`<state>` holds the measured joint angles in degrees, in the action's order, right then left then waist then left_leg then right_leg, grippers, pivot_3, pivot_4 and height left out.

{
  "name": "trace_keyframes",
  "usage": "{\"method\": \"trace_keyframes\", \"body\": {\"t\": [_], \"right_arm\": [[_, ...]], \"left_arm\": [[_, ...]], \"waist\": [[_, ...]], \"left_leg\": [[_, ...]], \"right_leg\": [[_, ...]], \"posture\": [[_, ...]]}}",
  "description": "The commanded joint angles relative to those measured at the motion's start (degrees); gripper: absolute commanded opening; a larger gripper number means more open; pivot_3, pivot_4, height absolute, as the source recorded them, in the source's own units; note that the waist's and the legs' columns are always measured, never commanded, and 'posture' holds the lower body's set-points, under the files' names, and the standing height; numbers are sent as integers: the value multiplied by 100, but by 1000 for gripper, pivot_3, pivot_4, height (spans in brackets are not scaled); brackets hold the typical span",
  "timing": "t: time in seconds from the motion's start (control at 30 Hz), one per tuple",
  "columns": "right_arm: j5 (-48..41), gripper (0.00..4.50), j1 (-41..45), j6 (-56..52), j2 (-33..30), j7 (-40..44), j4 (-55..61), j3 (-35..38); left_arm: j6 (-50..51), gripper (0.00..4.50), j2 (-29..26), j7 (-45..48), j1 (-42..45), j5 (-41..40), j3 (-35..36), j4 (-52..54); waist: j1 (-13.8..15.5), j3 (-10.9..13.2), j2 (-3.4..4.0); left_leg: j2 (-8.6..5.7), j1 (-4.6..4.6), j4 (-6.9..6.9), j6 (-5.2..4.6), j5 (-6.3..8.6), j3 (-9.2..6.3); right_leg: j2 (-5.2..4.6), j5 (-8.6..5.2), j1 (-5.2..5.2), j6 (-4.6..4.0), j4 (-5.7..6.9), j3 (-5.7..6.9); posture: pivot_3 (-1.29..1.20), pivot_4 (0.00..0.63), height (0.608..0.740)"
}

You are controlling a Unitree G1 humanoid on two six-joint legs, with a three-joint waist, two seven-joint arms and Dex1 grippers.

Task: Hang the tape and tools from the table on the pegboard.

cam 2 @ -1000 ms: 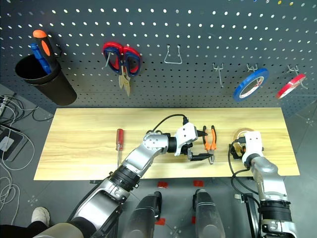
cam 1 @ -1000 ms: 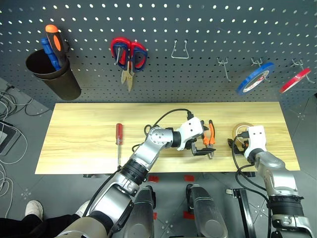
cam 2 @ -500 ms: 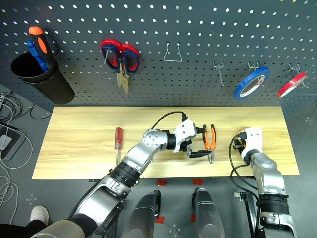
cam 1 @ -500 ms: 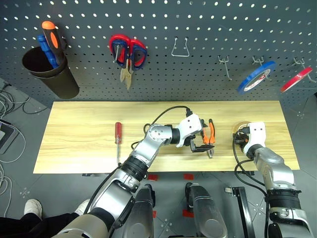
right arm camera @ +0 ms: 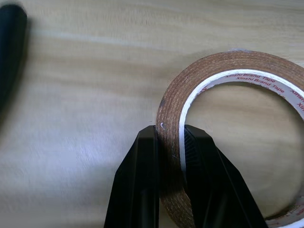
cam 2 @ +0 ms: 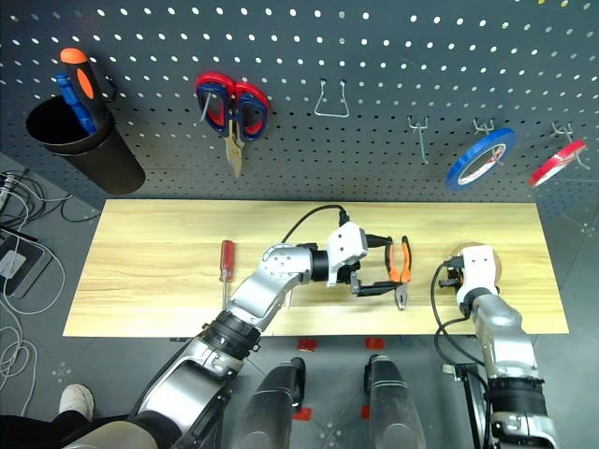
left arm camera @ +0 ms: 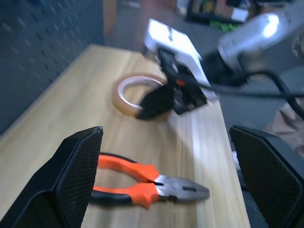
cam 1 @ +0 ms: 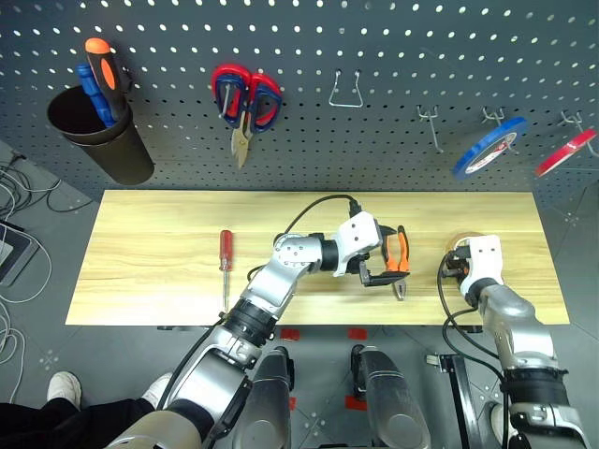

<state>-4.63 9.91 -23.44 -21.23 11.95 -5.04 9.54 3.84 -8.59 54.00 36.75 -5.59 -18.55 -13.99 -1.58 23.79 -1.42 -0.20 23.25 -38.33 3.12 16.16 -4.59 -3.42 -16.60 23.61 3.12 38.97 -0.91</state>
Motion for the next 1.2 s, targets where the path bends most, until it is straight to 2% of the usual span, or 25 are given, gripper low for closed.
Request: {"method": "trace_keyframes", "body": {"t": [0.03, 0.1, 0.27, 0.5, 0.63, 0.83, 0.97, 1.2], "right_arm": [[413, 457, -465, 486, -47, -262, 1135, -107], [714, 457, -793, 840, -43, -378, 1776, -280], [1349, 457, -1469, 1885, 104, -601, 2517, -816], [2325, 457, -1640, 3214, 180, -1139, 2400, -1298], [2695, 457, -1344, 4006, 60, -1343, 1935, -1417], [2747, 457, -340, 4651, -97, -1267, 897, -1519], [2587, 457, 209, 4935, -144, -1105, 142, -1575], [2013, 457, 781, 4978, -138, -681, -689, -1403]], "left_arm": [[286, 4500, -170, -210, -447, -256, 264, 1108], [566, 4500, -332, -396, -782, -345, 427, 1722], [1382, 4500, -550, -868, -1317, -634, 767, 2929], [2135, 4500, -905, -1222, -1505, -1020, 1142, 3947], [2097, 4500, -876, -1469, -1420, -1016, 1193, 3865], [1807, 4500, -453, -1848, -950, -861, 1041, 3249], [1629, 4500, -167, -2023, -734, -733, 847, 2943], [1507, 4500, -62, -2016, -670, -688, 689, 2821]], "waist": [[-11, -26, 28], [-42, -55, 52], [-21, -260, 54], [13, -640, 44], [19, -814, 38], [69, -939, 35], [129, -999, 35], [144, -1023, 36]], "left_leg": [[0, 9, -2, 3, -2, 1], [-2, 61, -19, 5, -3, 2], [-9, 77, -34, 8, -4, 1], [-20, 72, -37, 8, -4, 3], [-25, 65, -33, 8, -4, 9], [-29, 61, -39, 8, -4, 16], [-33, 62, -40, 7, -4, 24], [-30, 59, -44, 7, -4, 29]], "right_leg": [[-6, 0, 10, 0, 1, -1], [-13, 3, 59, 5, 12, -3], [-10, 4, 62, 7, 8, 13], [-18, 6, 46, 9, -1, 10], [-14, 5, 43, 9, -4, 10], [-8, 6, 39, 9, -1, 9], [-6, 6, 40, 8, -3, 6], [0, 7, 40, 7, 3, 2]], "posture": [[-9, 331, 740], [-14, 309, 740], [-12, 257, 740], [25, 191, 740], [41, 174, 740], [51, 153, 740], [55, 153, 740], [63, 160, 740]]}}
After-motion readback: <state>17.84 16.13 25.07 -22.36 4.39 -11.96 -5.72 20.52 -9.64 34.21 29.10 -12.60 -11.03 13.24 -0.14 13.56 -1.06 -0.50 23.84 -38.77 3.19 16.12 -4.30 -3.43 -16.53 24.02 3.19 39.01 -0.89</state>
